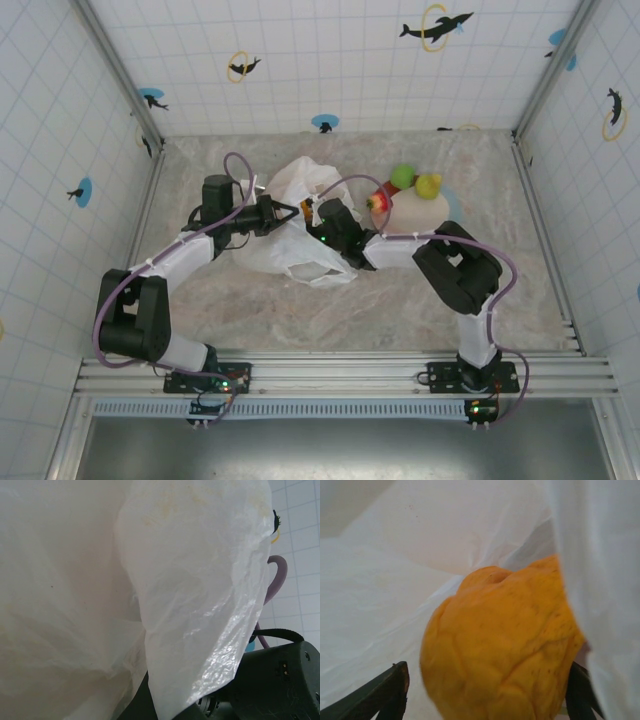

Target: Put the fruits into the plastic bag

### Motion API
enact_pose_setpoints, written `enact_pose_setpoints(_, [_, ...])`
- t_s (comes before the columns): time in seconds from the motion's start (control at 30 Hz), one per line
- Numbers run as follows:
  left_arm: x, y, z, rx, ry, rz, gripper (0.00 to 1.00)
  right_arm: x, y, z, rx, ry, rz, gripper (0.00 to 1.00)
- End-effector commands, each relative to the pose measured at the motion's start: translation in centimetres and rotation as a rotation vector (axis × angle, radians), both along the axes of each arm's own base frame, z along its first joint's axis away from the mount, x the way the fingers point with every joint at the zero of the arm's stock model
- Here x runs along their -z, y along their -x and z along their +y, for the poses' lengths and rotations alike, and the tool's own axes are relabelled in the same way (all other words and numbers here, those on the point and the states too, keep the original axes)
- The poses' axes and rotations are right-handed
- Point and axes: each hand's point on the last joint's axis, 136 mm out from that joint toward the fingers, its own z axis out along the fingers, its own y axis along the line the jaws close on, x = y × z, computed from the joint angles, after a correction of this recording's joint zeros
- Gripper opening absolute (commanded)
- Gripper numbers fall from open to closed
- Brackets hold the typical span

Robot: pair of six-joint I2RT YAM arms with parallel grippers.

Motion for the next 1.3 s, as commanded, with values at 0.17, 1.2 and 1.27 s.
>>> enact_pose_setpoints(0.17, [-0.9, 0.5, -0.1, 0.018, 0.021, -0.026, 0.0, -2.3, -0.8, 0.1, -0.019, -0.066, -0.021, 0.88])
enact_pose_setpoints(1.2, [-0.9, 0.5, -0.1, 0.019, 0.017, -0.028, 0.0, -6.4, 1.9, 0.6, -0.211, -0.295, -0.043, 0.89])
enact_pose_setpoints(1.27, [-0.9, 0.5, -0.1, 0.018, 0.016, -0.028, 0.0, -6.7, 2.2, 0.7, -0.23, -0.306, -0.046, 0.88])
